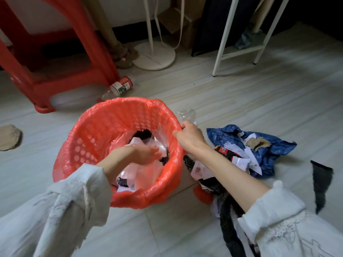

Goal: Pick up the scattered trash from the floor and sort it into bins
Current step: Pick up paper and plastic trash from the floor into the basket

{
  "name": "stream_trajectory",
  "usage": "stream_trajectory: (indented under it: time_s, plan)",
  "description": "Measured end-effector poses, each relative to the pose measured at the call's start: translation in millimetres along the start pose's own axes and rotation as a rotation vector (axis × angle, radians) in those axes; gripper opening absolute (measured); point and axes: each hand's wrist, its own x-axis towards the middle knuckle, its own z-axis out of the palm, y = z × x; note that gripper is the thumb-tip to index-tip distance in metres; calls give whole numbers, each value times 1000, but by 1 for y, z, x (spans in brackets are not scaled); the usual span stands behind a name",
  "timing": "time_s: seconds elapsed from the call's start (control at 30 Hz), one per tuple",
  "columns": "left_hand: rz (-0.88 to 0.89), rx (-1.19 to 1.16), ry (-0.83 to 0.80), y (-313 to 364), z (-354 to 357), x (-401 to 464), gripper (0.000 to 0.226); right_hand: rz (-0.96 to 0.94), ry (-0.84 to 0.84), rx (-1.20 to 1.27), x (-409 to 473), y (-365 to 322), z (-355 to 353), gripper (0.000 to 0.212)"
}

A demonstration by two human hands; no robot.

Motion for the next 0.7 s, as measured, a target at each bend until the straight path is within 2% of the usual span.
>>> stream_trajectory:
  time_s: [0.03,0.07,0.17,0.23,0.3,0.37,0.47,0.53,0.63,0.7]
  plan:
    - [-56,44,15,6,-4,-7,26,25,-20,28,-7,3,-1,15]
    - [-96,66,102,12,-9,-13,21,60,-44,72,-15,6,-3,13]
    - [-248,-242,270,33,-22,-31,31,169,-143,206,-42,11,-10,9]
    - [-277,-329,420,39,-29,-40,27,204,-230,296,-53,15,-14,15]
    - [-261,-338,501,40,-26,-45,22,224,-280,367,-59,17,-18,20]
    - [-280,-256,416,45,-16,-48,22,230,-290,400,-64,18,-18,20]
    - [-390,-149,-13,58,9,-46,41,211,-293,409,-71,20,-10,19]
    - [-366,-36,-152,55,19,-43,44,187,-294,414,-74,21,-3,21]
    - [-381,126,-66,47,20,-48,45,166,-295,439,-85,27,3,22]
    - [-346,126,19,55,21,-54,45,178,-306,453,-91,32,7,25]
